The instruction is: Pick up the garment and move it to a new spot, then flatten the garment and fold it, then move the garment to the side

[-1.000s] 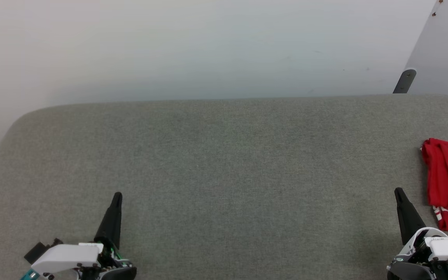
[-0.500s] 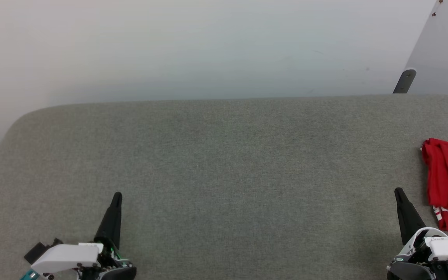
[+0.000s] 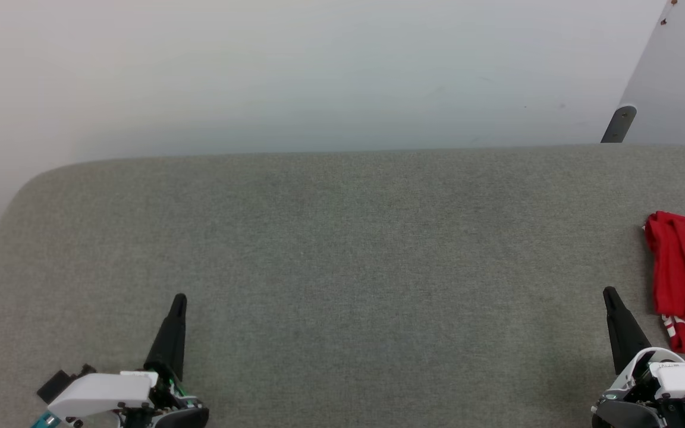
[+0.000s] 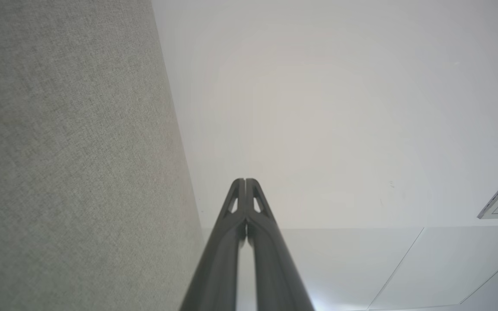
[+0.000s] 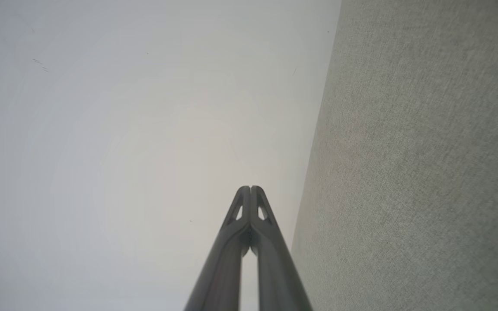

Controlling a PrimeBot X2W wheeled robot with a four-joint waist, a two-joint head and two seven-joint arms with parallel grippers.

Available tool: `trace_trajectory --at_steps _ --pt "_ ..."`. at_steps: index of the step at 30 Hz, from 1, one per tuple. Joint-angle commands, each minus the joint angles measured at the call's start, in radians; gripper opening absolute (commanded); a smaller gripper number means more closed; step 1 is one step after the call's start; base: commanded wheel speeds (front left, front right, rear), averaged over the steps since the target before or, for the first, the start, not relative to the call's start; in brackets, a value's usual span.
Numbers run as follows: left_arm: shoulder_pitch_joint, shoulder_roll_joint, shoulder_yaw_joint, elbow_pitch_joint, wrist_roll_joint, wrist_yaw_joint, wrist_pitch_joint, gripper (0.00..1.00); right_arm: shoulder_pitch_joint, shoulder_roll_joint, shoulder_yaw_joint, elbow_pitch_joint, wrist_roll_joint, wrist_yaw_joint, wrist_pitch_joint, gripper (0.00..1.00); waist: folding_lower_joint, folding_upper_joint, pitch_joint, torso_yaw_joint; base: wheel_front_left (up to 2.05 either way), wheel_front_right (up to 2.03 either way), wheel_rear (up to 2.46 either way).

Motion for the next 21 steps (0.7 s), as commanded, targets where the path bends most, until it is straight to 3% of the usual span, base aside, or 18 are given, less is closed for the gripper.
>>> trace_trajectory --at_steps 1,21 --pt "-0.01 0.0 0.002 -0.002 -0.003 -0.004 0.003 0.0 -0.003 0.004 0.001 0.0 0.004 0.0 0.002 0.0 0.0 0.0 0.0 0.0 0.0 0.0 0.0" --pt "-0.01 0.0 0.002 -0.002 -0.003 -0.004 0.003 0.0 -0.003 0.004 0.001 0.0 0.004 0.0 0.002 0.0 0.0 0.0 0.0 0.0 0.0 0.0 0.0"
